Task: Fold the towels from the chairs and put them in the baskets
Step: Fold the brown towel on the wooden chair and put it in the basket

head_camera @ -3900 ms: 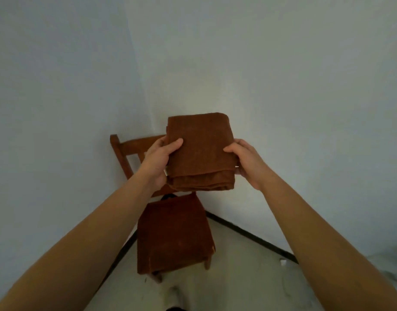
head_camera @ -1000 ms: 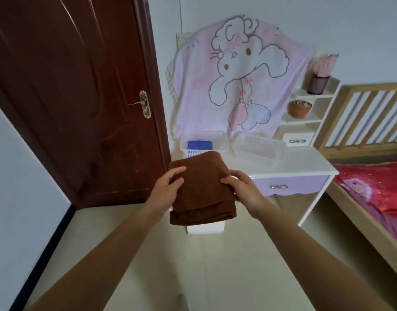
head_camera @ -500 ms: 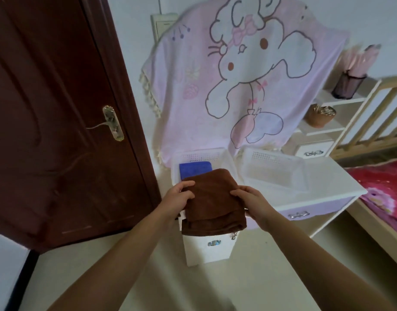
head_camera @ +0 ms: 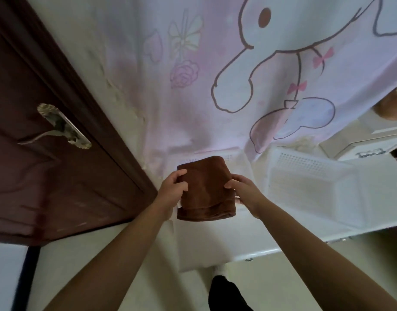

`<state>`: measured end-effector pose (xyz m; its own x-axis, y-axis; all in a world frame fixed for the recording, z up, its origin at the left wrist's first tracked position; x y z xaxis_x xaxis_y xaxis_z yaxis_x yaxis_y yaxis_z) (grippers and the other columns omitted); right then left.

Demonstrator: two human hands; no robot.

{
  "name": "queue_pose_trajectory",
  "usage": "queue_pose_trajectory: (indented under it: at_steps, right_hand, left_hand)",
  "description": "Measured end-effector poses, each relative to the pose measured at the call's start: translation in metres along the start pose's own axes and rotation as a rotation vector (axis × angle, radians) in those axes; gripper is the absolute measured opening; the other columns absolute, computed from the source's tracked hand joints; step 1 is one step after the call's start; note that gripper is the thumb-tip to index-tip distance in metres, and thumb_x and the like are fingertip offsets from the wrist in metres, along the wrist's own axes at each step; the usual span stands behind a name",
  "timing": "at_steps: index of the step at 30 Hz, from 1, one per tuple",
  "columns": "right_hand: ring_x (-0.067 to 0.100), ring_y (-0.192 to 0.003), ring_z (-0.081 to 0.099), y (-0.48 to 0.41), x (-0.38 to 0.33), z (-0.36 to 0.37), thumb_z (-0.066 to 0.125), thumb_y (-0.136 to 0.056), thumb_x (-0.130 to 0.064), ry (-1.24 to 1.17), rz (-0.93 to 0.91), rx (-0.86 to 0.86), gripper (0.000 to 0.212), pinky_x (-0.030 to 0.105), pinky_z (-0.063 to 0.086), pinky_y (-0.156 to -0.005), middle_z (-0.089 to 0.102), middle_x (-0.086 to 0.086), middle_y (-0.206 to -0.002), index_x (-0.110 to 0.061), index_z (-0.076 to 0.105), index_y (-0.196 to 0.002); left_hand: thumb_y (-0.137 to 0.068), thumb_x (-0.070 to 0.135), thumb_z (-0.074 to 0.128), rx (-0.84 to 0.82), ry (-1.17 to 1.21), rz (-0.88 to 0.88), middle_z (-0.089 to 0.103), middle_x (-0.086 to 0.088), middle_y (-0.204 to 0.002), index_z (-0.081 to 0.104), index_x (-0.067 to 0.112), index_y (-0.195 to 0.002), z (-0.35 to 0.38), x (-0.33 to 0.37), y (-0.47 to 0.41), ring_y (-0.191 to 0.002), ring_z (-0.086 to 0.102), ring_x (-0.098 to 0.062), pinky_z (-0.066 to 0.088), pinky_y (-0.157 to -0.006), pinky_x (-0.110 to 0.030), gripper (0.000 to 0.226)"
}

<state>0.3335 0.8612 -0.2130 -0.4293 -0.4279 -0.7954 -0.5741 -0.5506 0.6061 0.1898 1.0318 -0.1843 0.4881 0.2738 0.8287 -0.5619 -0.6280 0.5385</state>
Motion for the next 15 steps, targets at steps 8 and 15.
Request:
queue_pose_trajectory:
  at_steps: [8,15]
  right_hand:
    - [0.028,-0.097,0.068,-0.098,0.048,0.005,0.064,-0.073,-0.016,0.306,0.188,-0.082,0.051,0.047,0.057,-0.093,0.07,0.006,-0.109,-0.015,0.061,-0.124]
    - [0.029,-0.121,0.054,-0.106,0.003,0.011,0.068,-0.077,-0.012,0.882,-0.091,-0.168,0.098,0.037,0.053,-0.09,0.029,0.004,-0.153,-0.029,0.013,-0.156]
  left_hand:
    - [-0.089,-0.005,0.046,0.008,-0.45,-0.122,0.046,-0.009,-0.146,0.037,0.022,-0.148,0.015,-0.061,-0.09,-0.122,0.054,-0.029,0.046,-0.084,-0.025,0.065]
    - [-0.087,0.001,0.055,-0.072,-0.883,-0.117,-0.002,-0.017,-0.161,0.009,0.021,-0.156,0.027,-0.047,-0.105,-0.147,0.015,-0.037,0.032,-0.112,-0.038,0.085]
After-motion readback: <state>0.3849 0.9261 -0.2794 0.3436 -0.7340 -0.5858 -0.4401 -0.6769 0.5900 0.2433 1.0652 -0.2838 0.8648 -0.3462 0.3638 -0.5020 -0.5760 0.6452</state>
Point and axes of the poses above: each hand's wrist, its own y-axis away from the middle knuckle, its own z-axis out of the palm, x = y × z, the point moved 7 cm from there along -y, towards the middle knuckle
